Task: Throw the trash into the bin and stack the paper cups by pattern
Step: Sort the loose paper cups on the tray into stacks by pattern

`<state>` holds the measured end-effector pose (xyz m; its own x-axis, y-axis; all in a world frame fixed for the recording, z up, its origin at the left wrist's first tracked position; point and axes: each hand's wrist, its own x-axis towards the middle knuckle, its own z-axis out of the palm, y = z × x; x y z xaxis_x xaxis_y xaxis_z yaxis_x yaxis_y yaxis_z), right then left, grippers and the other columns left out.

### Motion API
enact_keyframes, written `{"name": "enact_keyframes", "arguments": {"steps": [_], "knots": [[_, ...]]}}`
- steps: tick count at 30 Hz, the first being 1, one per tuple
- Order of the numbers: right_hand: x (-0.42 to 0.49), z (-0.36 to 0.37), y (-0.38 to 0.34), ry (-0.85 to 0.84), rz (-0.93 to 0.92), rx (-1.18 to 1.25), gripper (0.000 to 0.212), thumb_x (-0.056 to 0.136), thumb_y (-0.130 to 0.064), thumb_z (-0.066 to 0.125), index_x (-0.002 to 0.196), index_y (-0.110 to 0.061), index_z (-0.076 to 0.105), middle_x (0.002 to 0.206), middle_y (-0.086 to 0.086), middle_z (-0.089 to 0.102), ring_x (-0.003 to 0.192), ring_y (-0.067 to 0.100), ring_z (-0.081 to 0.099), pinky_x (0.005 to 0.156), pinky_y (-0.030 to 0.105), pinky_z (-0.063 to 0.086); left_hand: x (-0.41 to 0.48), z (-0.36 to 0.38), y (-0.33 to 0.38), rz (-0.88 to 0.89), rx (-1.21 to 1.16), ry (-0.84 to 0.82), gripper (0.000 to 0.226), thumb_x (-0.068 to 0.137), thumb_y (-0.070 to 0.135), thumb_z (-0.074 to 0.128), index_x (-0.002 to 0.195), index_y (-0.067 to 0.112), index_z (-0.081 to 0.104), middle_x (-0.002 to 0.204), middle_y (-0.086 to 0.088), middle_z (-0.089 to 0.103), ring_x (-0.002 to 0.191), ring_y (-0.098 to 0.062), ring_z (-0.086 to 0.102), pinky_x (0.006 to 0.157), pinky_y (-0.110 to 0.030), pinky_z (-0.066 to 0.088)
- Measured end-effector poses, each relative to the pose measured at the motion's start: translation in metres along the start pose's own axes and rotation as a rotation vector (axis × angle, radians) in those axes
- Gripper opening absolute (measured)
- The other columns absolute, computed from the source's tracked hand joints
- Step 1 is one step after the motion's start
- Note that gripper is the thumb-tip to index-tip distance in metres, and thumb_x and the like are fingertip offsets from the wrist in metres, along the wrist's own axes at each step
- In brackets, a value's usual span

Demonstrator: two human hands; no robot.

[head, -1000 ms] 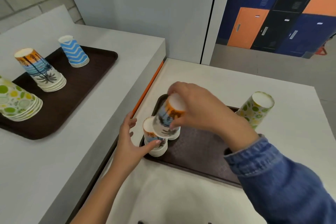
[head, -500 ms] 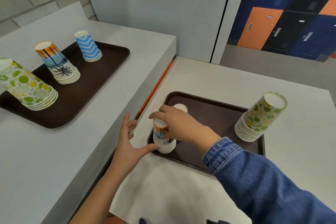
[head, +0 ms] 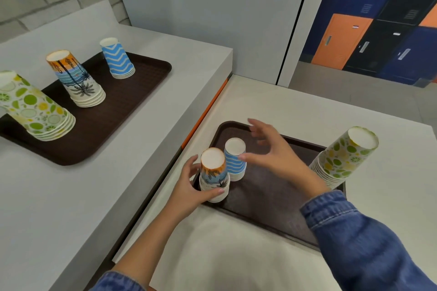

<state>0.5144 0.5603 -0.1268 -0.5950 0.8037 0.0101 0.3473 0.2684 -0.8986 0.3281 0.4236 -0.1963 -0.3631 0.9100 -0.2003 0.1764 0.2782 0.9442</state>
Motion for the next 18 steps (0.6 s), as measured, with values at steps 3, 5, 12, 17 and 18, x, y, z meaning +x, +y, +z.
{"name": "enact_keyframes", "arguments": {"steps": [3,5,12,17,18], "knots": [[0.01,-0.001,0.035,-0.066,0.154,0.05,0.096,0.065,-0.03,0.085,0.145,-0.026,0.032,0.141,0.0,0.043,0.127,0.008,0.044,0.105,0.027,0.038,0.01,0.004,-0.006,-0.02,-0.022,-0.056,0.086,0.061,0.015,0.087,0.123,0.043,0.035,0.123,0.014,0.052,0.112,0.007,0.051,0.081,-0.004,0.045],[0.019,0.005,0.053,-0.175,0.212,0.048,0.108,0.059,-0.038,0.088,0.147,-0.026,0.028,0.144,0.0,0.04,0.131,0.009,0.041,0.105,0.024,0.034,0.017,0.002,-0.009,-0.047,-0.019,-0.092,0.088,0.061,0.019,0.087,0.128,0.039,0.034,0.131,0.009,0.049,0.119,-0.005,0.049,0.08,-0.006,0.044],[0.053,0.021,0.084,-0.461,0.265,0.128,0.105,0.052,-0.042,0.086,0.142,-0.027,0.034,0.135,-0.01,0.051,0.126,0.005,0.047,0.113,0.034,0.034,0.041,-0.01,-0.008,-0.149,0.053,-0.325,0.08,0.063,0.024,0.086,0.129,0.035,0.041,0.128,0.01,0.055,0.12,-0.009,0.051,0.098,-0.025,0.046],[0.065,0.027,0.102,-0.58,0.297,0.101,0.101,0.053,-0.044,0.088,0.139,-0.024,0.039,0.129,-0.008,0.059,0.121,0.007,0.054,0.111,0.036,0.037,0.052,-0.011,-0.018,-0.208,0.119,-0.453,0.084,0.058,0.039,0.087,0.131,0.029,0.047,0.126,0.009,0.06,0.119,-0.012,0.055,0.106,-0.038,0.043],[0.067,0.028,0.103,-0.597,0.296,0.099,0.098,0.054,-0.042,0.087,0.138,-0.023,0.04,0.128,-0.008,0.06,0.119,0.006,0.055,0.111,0.035,0.037,0.054,-0.01,-0.019,-0.216,0.121,-0.463,0.082,0.06,0.036,0.086,0.131,0.028,0.047,0.126,0.009,0.059,0.119,-0.012,0.055,0.106,-0.038,0.043]]}}
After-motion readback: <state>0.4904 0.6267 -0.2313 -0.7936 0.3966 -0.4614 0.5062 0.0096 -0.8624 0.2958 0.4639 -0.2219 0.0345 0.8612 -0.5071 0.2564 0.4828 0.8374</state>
